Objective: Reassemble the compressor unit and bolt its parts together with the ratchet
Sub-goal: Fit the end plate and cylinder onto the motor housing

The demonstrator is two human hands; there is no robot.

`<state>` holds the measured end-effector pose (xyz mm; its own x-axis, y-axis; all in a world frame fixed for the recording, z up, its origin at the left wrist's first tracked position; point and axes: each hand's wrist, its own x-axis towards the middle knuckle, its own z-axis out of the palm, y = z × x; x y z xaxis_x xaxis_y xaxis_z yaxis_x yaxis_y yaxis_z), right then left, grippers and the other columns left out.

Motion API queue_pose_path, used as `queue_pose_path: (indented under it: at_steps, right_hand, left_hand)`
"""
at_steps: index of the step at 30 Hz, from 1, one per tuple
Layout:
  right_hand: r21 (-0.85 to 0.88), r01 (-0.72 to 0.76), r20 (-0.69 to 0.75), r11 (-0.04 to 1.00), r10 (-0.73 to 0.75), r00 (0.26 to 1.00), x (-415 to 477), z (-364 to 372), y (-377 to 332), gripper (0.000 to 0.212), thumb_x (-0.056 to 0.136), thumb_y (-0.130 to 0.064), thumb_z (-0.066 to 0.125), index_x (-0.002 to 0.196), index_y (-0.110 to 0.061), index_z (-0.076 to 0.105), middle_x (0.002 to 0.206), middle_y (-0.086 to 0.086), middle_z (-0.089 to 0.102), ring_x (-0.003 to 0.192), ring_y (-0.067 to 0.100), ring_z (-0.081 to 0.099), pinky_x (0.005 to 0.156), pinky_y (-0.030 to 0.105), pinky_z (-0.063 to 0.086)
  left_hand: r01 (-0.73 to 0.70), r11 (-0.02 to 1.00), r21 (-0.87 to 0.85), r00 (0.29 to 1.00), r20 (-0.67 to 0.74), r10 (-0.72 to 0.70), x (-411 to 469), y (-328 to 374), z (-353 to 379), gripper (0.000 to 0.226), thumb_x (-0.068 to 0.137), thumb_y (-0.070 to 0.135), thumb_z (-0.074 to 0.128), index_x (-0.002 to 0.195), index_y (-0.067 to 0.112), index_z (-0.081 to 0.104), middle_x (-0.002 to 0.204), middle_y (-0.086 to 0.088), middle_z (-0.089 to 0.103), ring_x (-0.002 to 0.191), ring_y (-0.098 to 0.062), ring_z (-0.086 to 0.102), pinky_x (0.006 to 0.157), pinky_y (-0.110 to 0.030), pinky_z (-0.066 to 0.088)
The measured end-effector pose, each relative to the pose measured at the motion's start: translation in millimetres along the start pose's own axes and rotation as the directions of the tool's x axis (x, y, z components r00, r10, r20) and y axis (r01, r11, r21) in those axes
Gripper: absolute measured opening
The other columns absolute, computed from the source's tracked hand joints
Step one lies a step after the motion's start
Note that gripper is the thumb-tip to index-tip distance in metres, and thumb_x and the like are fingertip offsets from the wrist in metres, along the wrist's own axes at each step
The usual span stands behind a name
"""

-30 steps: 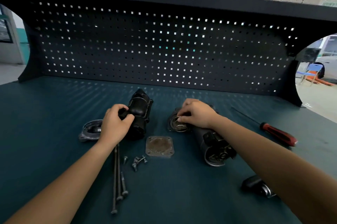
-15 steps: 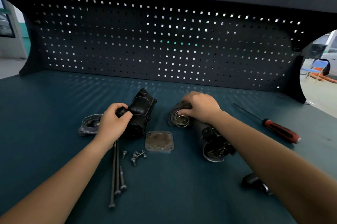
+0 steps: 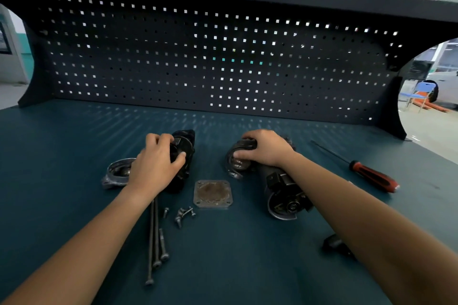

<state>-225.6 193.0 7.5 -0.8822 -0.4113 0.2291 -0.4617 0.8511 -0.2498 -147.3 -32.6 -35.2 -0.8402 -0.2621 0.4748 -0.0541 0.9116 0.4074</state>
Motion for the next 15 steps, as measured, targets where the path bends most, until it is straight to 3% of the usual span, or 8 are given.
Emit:
queue_pose_path:
  at_steps: [3,4,6,8,10,12,15]
  right_hand:
    - [0.217,-0.068,-0.165,0.974,0.106,0.981,-9,-4,8,0.061,0.082,-0.047,0.064,0.132,-0.014,0.05,0.139,0.005,0.047,0.128,0.023,0.041,0.101,0.035,0.036]
    - [0.201,-0.111,-0.209,0.973,0.153,0.966,-12,-5,12,0.062,0.082,-0.045,0.065,0.133,-0.014,0.047,0.142,0.007,0.042,0.132,0.024,0.035,0.104,0.037,0.034]
    - [0.111,-0.219,-0.24,0.969,0.24,0.941,-20,-6,19,0.069,0.081,-0.047,0.065,0.138,-0.017,0.039,0.147,0.01,0.03,0.136,0.028,0.021,0.107,0.045,0.029]
    - [0.082,-0.317,-0.17,0.945,0.327,0.93,-27,-7,20,0.084,0.076,-0.054,0.066,0.143,-0.02,0.027,0.15,0.01,0.019,0.138,0.033,0.013,0.107,0.051,0.026]
    - [0.129,-0.387,-0.026,0.913,0.393,0.919,-32,-6,18,0.102,0.068,-0.057,0.071,0.146,-0.025,0.014,0.153,0.009,0.008,0.138,0.038,0.01,0.107,0.052,0.024]
    - [0.192,-0.424,0.103,0.885,0.411,0.906,-34,-4,17,0.114,0.065,-0.052,0.077,0.148,-0.028,0.002,0.155,0.009,-0.003,0.14,0.041,0.008,0.109,0.05,0.025]
    - [0.351,-0.45,0.195,0.821,0.407,0.893,-37,-6,20,0.119,0.066,-0.036,0.08,0.149,-0.026,-0.005,0.155,0.007,-0.016,0.142,0.032,0.014,0.106,0.04,0.029]
  left_hand:
    - [-0.056,0.992,0.111,0.998,0.004,0.056,-2,7,-3,0.052,0.089,0.041,0.056,0.13,0.01,0.046,0.136,-0.011,0.038,0.122,-0.032,0.044,0.094,-0.054,0.038]
    - [-0.105,0.985,0.139,0.993,-0.039,0.112,-3,11,-5,0.048,0.089,0.037,0.058,0.127,0.009,0.05,0.136,-0.011,0.04,0.126,-0.03,0.041,0.098,-0.056,0.033]
    - [-0.317,0.942,0.113,0.933,-0.141,0.331,-3,27,-7,0.03,0.086,0.022,0.062,0.111,0.006,0.061,0.122,-0.011,0.055,0.113,-0.031,0.053,0.094,-0.05,0.037]
    - [-0.525,0.851,0.023,0.847,-0.082,0.525,-5,51,-4,0.02,0.086,0.014,0.059,0.104,0.008,0.065,0.111,-0.007,0.06,0.098,-0.029,0.06,0.084,-0.039,0.044]
    - [-0.631,0.776,0.006,0.767,0.158,0.622,-8,73,11,0.03,0.09,0.022,0.052,0.119,0.018,0.058,0.122,0.0,0.054,0.107,-0.023,0.055,0.088,-0.037,0.045]
    - [-0.692,0.701,0.174,0.707,0.363,0.607,-7,84,30,0.039,0.093,0.029,0.046,0.132,0.023,0.046,0.13,0.002,0.049,0.118,-0.021,0.047,0.092,-0.036,0.04]
    - [-0.674,0.664,0.323,0.737,0.357,0.574,-3,80,44,0.038,0.095,0.026,0.041,0.133,0.025,0.039,0.123,0.002,0.056,0.118,-0.022,0.047,0.09,-0.035,0.036]
